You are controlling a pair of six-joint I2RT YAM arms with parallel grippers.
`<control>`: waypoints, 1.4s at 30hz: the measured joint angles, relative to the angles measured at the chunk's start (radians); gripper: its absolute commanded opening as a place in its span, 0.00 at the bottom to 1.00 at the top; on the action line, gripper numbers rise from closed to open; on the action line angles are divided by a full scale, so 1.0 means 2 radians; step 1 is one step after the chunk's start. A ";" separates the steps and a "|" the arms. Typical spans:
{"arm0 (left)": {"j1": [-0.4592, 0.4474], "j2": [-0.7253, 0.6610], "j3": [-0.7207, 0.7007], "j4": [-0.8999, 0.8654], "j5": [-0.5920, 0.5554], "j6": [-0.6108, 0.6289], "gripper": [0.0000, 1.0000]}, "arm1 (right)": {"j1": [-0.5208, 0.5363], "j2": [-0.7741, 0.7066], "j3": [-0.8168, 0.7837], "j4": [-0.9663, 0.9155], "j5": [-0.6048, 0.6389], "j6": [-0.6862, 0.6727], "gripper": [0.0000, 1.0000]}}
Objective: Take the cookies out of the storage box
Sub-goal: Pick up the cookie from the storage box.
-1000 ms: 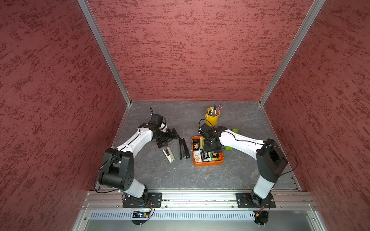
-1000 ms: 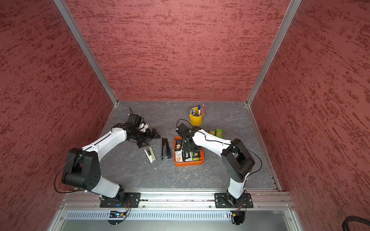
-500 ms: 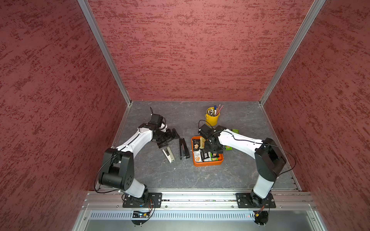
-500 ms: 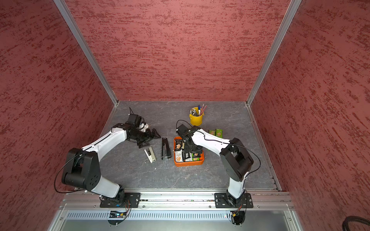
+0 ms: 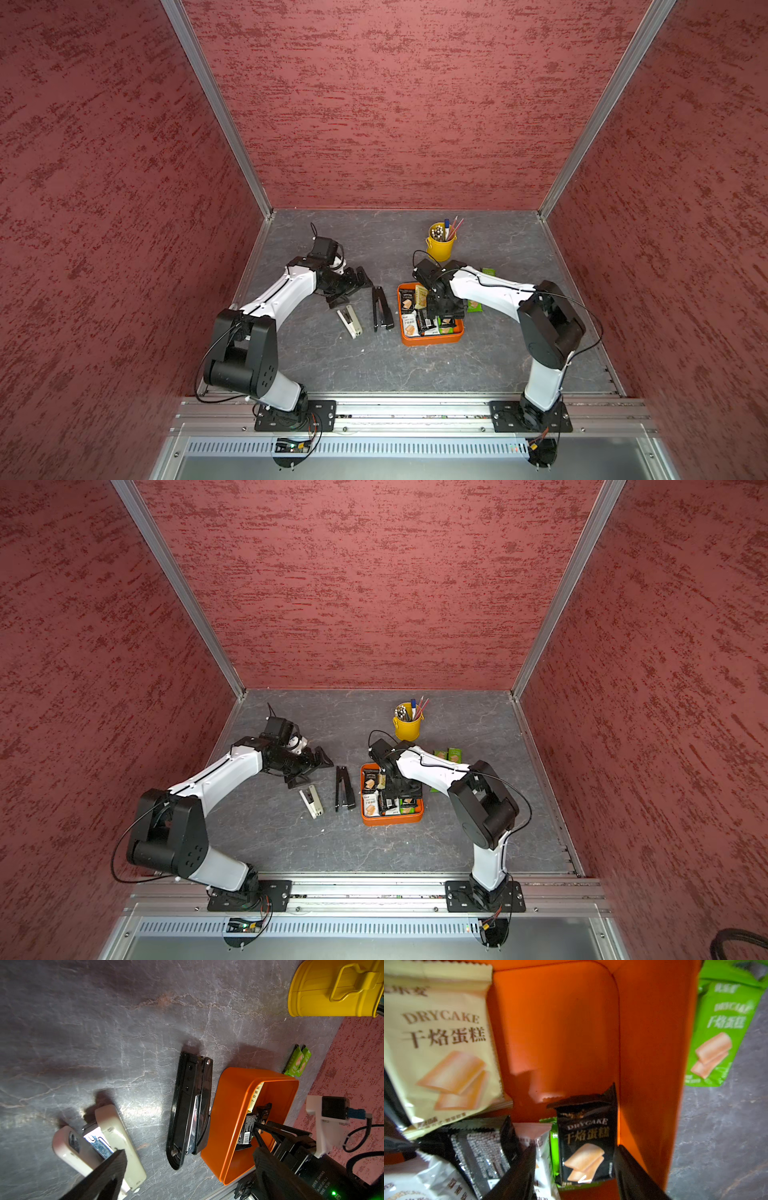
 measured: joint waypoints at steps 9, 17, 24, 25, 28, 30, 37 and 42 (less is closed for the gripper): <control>-0.001 0.000 0.000 0.001 -0.008 -0.005 1.00 | -0.010 0.006 0.000 0.011 -0.011 -0.012 0.62; -0.001 0.000 0.000 0.001 -0.010 -0.011 1.00 | -0.013 0.006 0.000 0.029 -0.032 -0.016 0.52; -0.001 0.000 0.000 0.002 -0.010 -0.012 1.00 | -0.014 -0.008 0.000 0.043 -0.049 -0.011 0.61; -0.001 0.000 0.000 0.002 -0.010 -0.012 1.00 | -0.014 -0.009 0.000 0.040 -0.047 -0.010 0.62; -0.001 0.000 0.000 0.002 -0.009 -0.012 1.00 | -0.014 -0.010 0.000 0.031 -0.043 -0.010 0.63; -0.001 0.001 0.001 0.003 -0.009 -0.012 1.00 | -0.014 -0.010 0.001 0.027 -0.041 -0.010 0.64; -0.002 0.007 0.005 0.002 -0.009 -0.012 1.00 | -0.016 0.001 0.024 0.019 -0.038 -0.022 0.65; -0.003 0.007 0.011 0.002 -0.010 -0.012 1.00 | -0.022 0.017 0.025 0.021 -0.038 -0.033 0.64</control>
